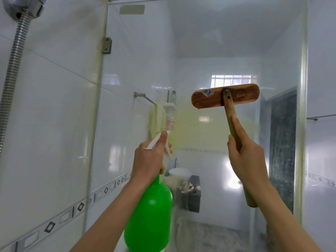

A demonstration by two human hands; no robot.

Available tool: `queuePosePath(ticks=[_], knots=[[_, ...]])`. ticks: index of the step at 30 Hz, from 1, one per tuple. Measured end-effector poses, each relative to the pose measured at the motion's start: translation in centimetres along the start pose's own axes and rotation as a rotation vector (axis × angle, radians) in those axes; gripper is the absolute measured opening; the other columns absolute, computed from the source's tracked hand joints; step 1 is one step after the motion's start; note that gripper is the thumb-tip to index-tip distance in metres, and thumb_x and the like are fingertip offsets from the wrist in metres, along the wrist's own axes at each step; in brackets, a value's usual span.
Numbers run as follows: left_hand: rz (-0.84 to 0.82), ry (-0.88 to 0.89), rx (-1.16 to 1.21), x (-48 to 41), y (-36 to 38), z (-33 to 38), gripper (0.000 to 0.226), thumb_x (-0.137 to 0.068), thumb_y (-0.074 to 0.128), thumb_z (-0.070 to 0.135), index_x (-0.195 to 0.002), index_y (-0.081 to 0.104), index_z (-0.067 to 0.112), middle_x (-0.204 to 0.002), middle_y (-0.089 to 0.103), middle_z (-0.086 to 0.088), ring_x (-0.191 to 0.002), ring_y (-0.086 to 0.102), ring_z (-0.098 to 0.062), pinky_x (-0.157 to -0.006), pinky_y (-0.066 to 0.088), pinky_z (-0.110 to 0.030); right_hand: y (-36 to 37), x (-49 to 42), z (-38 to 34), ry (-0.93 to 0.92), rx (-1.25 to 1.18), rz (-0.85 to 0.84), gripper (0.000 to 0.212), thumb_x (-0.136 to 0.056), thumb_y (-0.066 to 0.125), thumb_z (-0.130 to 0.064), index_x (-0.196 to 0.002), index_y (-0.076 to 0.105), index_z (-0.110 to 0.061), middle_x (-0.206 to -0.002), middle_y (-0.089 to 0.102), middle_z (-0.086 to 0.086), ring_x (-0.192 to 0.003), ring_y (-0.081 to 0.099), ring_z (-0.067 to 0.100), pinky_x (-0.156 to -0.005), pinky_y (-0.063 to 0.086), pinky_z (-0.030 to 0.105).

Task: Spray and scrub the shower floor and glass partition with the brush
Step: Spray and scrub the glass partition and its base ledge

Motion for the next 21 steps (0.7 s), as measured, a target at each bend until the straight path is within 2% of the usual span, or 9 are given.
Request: queuePosePath(ticks=[6, 12, 16, 19, 21], knots=[[-0.040, -0.011, 0.101, 0.5, 1.9, 1.1, 0.057, -0.097, 0.051, 0.052, -0.077, 0.069, 0.002, -0.041, 0.055, 0.006, -0.031, 0.046, -0.003, -0.038, 0.042, -0.016, -1.1, 0.2, 1.8, 0.031, 0.058, 0.018, 0.060, -0.099, 0.044, -0.017, -0.149, 0.020, -0.039, -0.058, 0.052, 0.007, -0.047, 0.051, 0.020, -0.050, 0.053, 0.037], [-0.096, -0.001, 0.069, 0.3, 4.2, 1.7, 0.054, -0.100, 0.047, 0.052, -0.086, 0.074, 0.008, -0.065, 0.066, 0.003, -0.032, 0.049, -0.004, -0.039, 0.045, -0.015, -1.9, -0.8, 2.4, 0.041, 0.069, 0.045, 0.059, -0.099, 0.043, -0.017, -0.150, 0.020, -0.037, -0.060, 0.053, 0.007, -0.050, 0.052, 0.021, -0.053, 0.054, 0.035], [-0.126, -0.016, 0.054, -0.2, 5.6, 2.1, 0.060, -0.099, 0.047, 0.055, -0.086, 0.074, 0.004, -0.077, 0.074, -0.011, -0.032, 0.048, -0.003, -0.040, 0.047, -0.019, -1.5, -2.1, 2.0, 0.025, 0.097, 0.044, 0.059, -0.100, 0.042, -0.019, -0.150, 0.016, -0.037, -0.063, 0.056, 0.009, -0.051, 0.054, 0.021, -0.055, 0.056, 0.036], [-0.113, -0.020, 0.032, -0.2, 5.7, 1.9, 0.061, -0.099, 0.048, 0.056, -0.088, 0.073, 0.003, -0.077, 0.073, -0.013, -0.034, 0.049, -0.005, -0.040, 0.046, -0.018, -1.1, -1.4, 2.1, 0.015, 0.126, 0.036, 0.061, -0.100, 0.041, -0.019, -0.151, 0.013, -0.039, -0.059, 0.053, 0.010, -0.048, 0.052, 0.022, -0.052, 0.055, 0.038], [-0.111, -0.012, 0.018, 0.0, 5.2, 1.6, 0.057, -0.100, 0.046, 0.055, -0.091, 0.075, 0.008, -0.066, 0.068, -0.005, -0.032, 0.048, -0.004, -0.039, 0.044, -0.015, -0.5, 0.9, 2.9, 0.053, 0.132, 0.001, 0.063, -0.100, 0.039, -0.020, -0.150, 0.007, -0.042, -0.053, 0.048, 0.008, -0.043, 0.049, 0.021, -0.045, 0.051, 0.039]])
Point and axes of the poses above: each hand's wrist, its own x-axis away from the middle knuckle, its own y-axis out of the palm, z = x × y, the point moved 7 cm from there along -x, towards the middle knuckle
